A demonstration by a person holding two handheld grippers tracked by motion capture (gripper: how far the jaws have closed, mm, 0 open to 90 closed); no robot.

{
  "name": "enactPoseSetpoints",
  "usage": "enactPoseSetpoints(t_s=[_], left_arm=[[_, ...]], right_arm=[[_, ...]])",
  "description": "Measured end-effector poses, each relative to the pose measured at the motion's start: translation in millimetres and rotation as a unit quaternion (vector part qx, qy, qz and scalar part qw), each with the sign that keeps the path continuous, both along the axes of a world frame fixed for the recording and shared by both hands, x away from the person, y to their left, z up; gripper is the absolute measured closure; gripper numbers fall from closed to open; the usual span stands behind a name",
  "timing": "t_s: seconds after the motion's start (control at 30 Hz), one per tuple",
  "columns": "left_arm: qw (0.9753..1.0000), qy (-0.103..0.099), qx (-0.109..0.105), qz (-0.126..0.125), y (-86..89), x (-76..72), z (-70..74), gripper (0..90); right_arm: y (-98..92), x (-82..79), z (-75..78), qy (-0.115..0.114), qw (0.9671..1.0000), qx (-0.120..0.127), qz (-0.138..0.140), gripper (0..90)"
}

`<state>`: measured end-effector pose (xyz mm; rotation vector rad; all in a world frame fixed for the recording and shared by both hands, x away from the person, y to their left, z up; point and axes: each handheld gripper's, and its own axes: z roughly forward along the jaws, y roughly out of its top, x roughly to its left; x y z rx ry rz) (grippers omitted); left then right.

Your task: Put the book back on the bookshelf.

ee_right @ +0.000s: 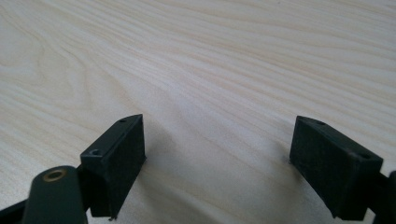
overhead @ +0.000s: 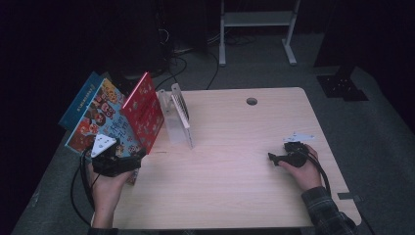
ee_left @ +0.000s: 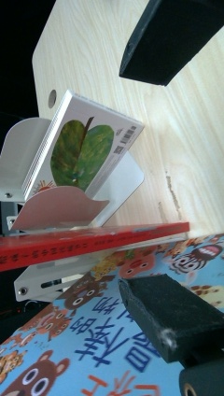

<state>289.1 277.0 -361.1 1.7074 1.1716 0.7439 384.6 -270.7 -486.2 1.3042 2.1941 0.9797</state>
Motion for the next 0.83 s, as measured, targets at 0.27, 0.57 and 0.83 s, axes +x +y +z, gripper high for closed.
enactPoseSetpoints(t_s=[0.27,0.57,0.83], left_arm=[[0.9999,-0.003,-0.007,-0.015,-11.6,-20.3,-5.3,1.1],[0.9996,0.005,-0.008,-0.027,-22.9,-38.7,-18.3,1.1],[0.9993,0.015,-0.010,-0.034,-25.6,-42.5,-26.9,1.0]], right_arm=[[0.0,0.1,0.0,0.000,1.0000,0.000,0.000,16.7],[0.2,0.2,-0.1,0.001,1.0000,0.000,0.002,16.0],[0.2,0.3,-0.1,0.001,1.0000,0.000,0.002,15.9]])
